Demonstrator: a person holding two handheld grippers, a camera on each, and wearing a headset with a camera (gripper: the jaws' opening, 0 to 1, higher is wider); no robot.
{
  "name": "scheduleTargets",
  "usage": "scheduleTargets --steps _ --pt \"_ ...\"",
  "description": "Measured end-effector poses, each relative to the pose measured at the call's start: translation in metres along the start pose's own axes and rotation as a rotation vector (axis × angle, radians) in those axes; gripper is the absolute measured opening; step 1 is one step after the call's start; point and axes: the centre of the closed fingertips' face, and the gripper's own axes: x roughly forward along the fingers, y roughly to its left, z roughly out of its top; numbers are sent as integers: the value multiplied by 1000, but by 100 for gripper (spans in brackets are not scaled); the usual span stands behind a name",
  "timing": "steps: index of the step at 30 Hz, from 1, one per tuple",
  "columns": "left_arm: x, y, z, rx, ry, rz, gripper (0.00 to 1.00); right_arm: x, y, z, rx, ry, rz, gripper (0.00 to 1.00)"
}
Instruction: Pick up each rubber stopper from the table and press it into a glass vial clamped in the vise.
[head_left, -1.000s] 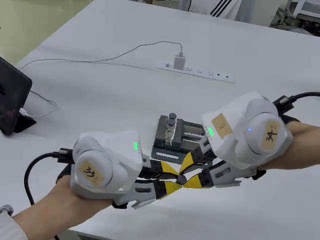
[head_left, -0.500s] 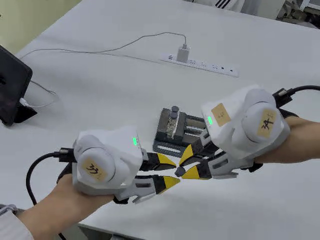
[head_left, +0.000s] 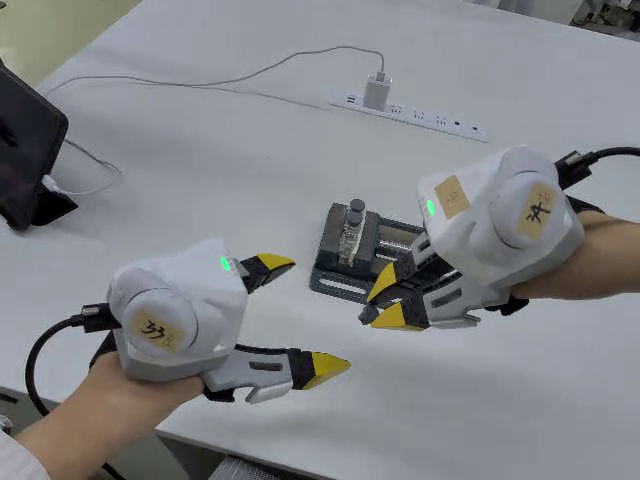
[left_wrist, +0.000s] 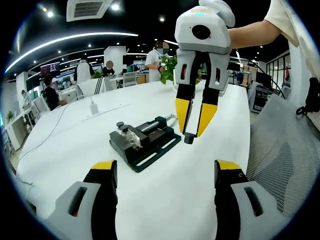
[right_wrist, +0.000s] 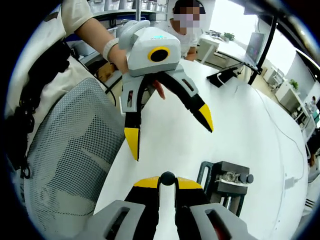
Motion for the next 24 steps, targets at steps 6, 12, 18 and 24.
scheduleTargets --steps 6,12,18,24 --pt "-5 12 -4 -22 2 35 99 5 -5 -6 11 18 17 6" --pt "-8 17 -5 -28 1 45 99 5 -13 -6 9 27 31 6" --pt "-10 18 -7 -22 14 40 99 -1 -28 -9 -13 53 37 5" --pt "-12 21 -8 -24 17 42 99 -4 -51 -10 -52 92 46 5"
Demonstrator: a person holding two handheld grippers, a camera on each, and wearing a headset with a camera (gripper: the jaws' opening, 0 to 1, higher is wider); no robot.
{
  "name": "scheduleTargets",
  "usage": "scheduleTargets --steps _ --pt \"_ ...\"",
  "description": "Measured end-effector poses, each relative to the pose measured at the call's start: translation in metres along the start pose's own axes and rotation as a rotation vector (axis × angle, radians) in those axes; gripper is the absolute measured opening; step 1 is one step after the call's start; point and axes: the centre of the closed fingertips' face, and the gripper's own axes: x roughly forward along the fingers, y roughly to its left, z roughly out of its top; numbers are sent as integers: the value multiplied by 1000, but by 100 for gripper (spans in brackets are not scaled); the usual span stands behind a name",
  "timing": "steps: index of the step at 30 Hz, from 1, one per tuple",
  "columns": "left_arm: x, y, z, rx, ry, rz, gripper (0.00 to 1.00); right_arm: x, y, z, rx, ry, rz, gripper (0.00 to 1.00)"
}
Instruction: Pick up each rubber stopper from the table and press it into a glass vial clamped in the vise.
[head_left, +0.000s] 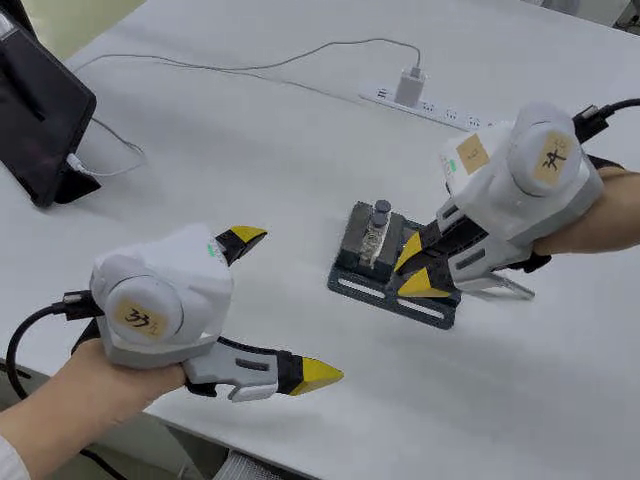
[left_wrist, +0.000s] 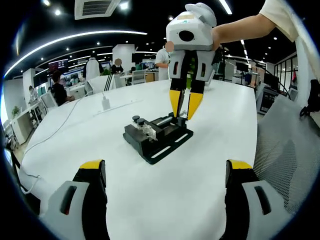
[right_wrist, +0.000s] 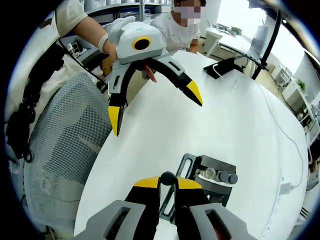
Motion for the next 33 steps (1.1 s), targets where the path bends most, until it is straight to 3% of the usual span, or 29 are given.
scheduleTargets --steps 10,13,16,20,23,33 --pt "-3 -2 -4 -3 11 -3 99 0 -39 7 -105 68 12 5" --pt "-3 -1 -6 -10 14 1 99 3 -51 3 -179 108 9 5" --pt "-4 0 -7 -18 11 5 99 6 -56 4 -176 114 13 5" --pt "-3 1 -10 -28 13 11 98 12 -61 -8 -256 190 20 5" --pt "-2 0 -10 -38 6 13 98 15 -63 -5 -220 173 28 5" --pt "-3 1 -14 -58 1 17 98 24 -65 -10 -204 211 34 5"
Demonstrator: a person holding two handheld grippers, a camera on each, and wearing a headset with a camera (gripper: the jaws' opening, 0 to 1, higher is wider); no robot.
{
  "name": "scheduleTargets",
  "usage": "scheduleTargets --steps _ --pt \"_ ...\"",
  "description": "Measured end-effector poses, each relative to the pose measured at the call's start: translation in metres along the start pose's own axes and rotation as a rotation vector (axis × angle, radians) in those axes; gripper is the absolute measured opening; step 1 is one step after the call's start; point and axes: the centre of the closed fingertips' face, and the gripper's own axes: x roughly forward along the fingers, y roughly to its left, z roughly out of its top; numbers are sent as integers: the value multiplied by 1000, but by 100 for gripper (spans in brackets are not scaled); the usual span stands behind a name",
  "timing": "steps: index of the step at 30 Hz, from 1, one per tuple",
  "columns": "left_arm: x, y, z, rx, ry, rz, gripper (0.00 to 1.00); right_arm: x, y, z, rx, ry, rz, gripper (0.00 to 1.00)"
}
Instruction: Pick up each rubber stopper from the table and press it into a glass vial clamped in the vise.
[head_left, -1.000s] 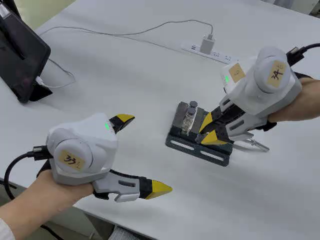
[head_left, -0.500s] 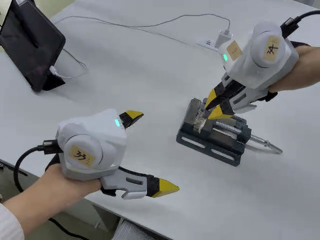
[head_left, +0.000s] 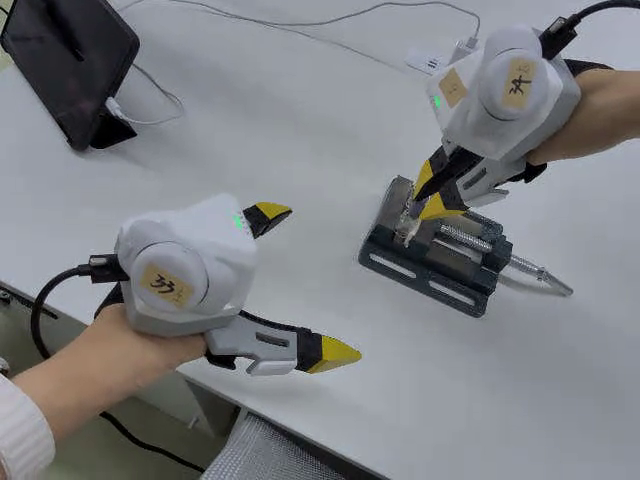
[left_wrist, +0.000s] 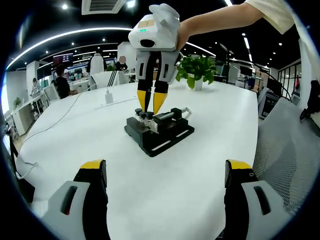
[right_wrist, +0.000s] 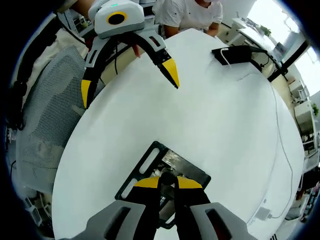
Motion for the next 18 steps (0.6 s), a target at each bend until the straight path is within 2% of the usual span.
scheduleTargets --steps 7,11,16,18 --pt "0 1 -4 -14 9 -3 99 0 -1 0 16 3 7 5" --pt "0 0 -4 -36 -6 -8 99 -1 0 0 9 25 15 5" --pt "1 0 -6 -36 -4 -4 99 0 2 3 22 53 24 5" --pt "1 0 -5 -37 -6 -3 99 0 3 2 45 67 24 5"
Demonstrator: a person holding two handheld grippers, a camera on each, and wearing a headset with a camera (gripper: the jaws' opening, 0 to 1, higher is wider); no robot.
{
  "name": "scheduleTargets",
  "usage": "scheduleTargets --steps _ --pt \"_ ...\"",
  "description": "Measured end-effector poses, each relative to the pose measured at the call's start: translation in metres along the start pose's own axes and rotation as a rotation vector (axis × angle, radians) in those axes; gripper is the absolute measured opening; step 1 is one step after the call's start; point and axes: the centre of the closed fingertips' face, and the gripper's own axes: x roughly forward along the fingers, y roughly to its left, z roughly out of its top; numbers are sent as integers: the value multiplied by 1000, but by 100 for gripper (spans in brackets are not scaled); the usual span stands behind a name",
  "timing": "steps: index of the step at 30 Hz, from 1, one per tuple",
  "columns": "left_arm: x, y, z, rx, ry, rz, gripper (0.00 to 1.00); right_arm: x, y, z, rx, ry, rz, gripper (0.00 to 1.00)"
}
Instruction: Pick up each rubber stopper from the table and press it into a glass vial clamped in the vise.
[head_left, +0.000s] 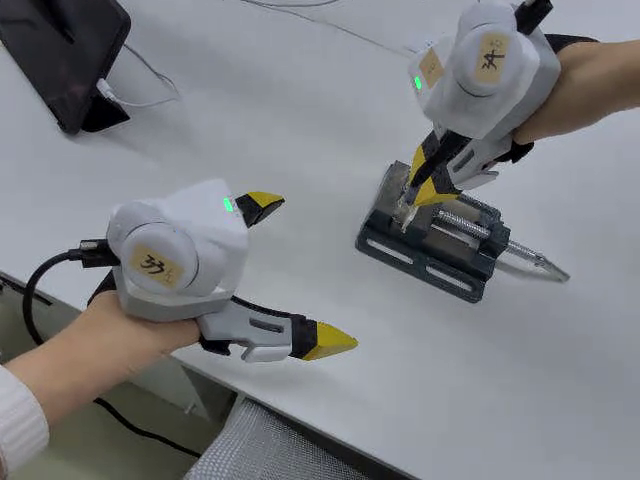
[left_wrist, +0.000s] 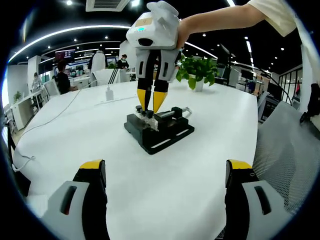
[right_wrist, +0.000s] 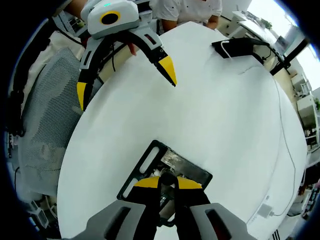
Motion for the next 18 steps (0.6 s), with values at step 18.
scheduleTargets --steps 18 --pt "4 1 1 -10 -1 -2 99 3 -3 -1 201 97 44 3"
